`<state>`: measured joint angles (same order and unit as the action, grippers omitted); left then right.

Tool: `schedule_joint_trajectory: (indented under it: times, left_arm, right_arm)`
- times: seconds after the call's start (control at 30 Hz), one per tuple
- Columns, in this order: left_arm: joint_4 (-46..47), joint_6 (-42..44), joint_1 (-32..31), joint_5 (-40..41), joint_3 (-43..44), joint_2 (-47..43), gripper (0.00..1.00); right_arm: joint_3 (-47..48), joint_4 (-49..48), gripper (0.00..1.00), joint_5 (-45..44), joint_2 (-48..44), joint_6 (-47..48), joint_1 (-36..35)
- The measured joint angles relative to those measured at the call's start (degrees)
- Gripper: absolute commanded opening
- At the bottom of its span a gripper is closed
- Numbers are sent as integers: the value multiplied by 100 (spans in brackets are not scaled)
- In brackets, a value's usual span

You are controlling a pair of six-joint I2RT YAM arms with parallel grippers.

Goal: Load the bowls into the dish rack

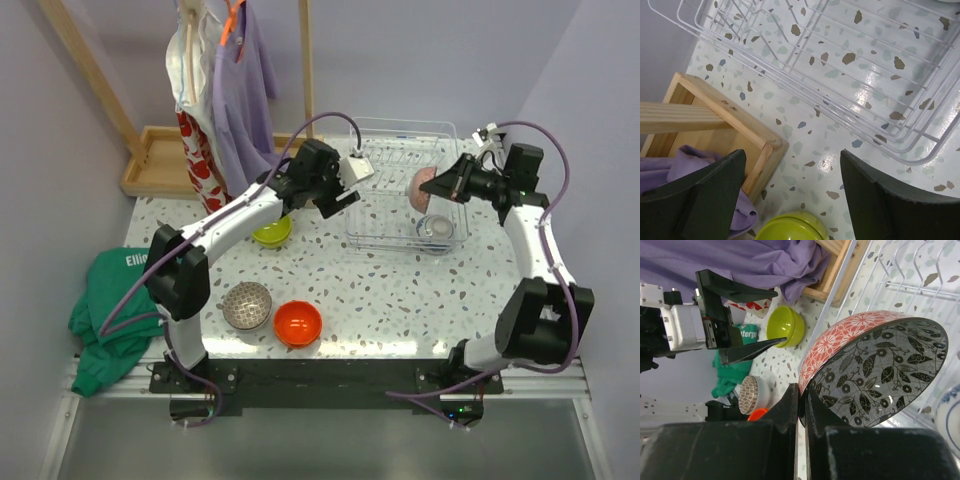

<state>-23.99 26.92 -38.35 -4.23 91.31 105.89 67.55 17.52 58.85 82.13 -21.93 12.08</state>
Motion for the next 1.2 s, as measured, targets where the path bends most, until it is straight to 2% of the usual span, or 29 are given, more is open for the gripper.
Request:
schedule_joint_trajectory:
  times: [0.23,0.4,0.67,1.2]
  left_arm:
    - [-2,-44,-83,61,310,236,81]
    - [-48,-44,-166,63,581,400,81]
    - [-33,-44,-192,157,885,695,82]
    - [85,-44,-192,149,1224,1130,82]
  right_arm:
    - [-7,-1012,0,424,892,-702,-85]
    - [-7,-1220,0,522,1379,-813,-114]
    - [181,-901,0,562,2059,-483,-343]
    - [461,269,1,435,2566,588,-393]
